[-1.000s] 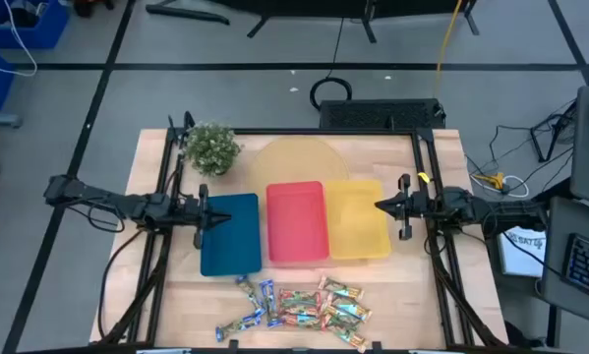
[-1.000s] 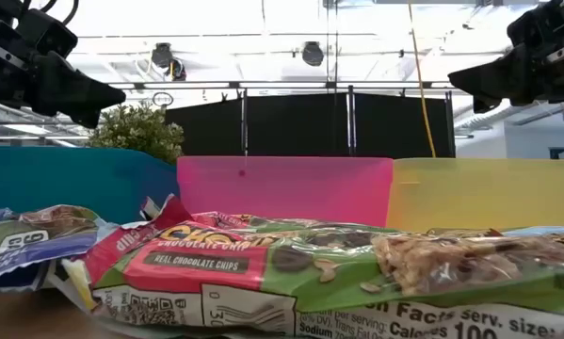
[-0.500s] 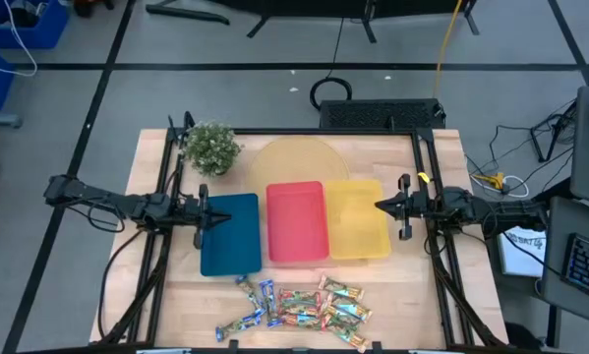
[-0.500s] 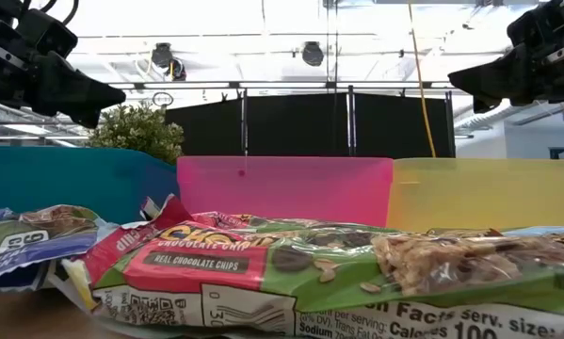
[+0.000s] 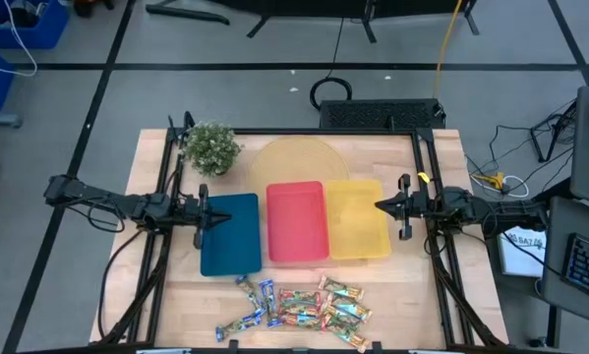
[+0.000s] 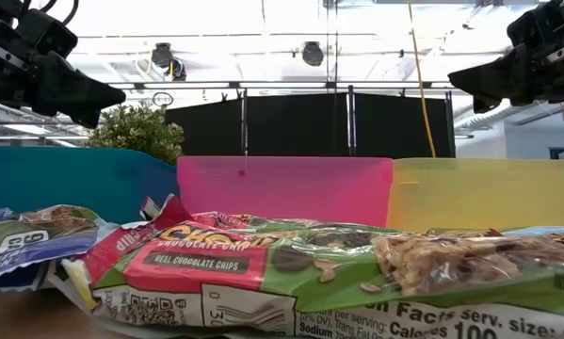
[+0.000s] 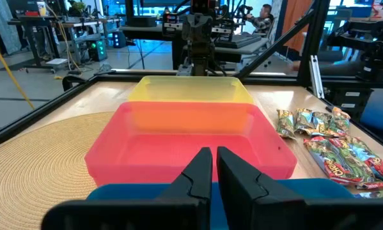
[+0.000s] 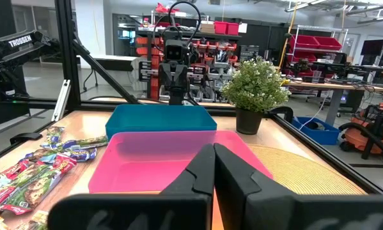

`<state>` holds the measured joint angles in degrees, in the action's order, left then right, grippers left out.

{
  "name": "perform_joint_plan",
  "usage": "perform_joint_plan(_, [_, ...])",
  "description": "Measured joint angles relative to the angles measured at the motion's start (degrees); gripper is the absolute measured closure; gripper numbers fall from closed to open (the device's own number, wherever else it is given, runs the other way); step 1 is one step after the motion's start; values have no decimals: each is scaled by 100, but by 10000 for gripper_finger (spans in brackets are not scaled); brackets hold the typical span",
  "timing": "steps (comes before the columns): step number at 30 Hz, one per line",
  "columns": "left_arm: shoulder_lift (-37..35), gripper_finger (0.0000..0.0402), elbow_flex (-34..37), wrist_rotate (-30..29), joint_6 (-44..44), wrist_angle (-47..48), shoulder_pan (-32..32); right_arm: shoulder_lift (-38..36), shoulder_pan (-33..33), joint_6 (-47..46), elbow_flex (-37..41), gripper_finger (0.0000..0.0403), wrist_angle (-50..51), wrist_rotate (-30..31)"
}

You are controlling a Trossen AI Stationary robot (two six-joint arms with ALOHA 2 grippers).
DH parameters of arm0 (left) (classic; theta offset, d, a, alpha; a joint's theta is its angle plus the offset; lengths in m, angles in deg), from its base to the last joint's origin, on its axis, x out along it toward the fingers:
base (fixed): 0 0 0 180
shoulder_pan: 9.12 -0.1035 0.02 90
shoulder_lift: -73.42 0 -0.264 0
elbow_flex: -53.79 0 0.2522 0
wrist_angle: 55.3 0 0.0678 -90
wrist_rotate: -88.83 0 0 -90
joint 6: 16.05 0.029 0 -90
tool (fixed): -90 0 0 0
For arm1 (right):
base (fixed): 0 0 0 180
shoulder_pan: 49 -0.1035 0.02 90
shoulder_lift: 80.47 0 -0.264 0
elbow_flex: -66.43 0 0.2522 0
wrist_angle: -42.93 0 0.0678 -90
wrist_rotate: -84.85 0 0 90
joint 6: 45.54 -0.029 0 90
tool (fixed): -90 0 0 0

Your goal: Pick and place Granola Bars by type

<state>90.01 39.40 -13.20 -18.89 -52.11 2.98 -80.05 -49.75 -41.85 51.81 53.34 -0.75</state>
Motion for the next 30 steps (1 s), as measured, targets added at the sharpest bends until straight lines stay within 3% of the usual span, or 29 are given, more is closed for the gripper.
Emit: perform_joint_plan(30, [-1, 369, 0, 0, 1, 0, 0, 1, 1, 0, 1, 403, 0, -1])
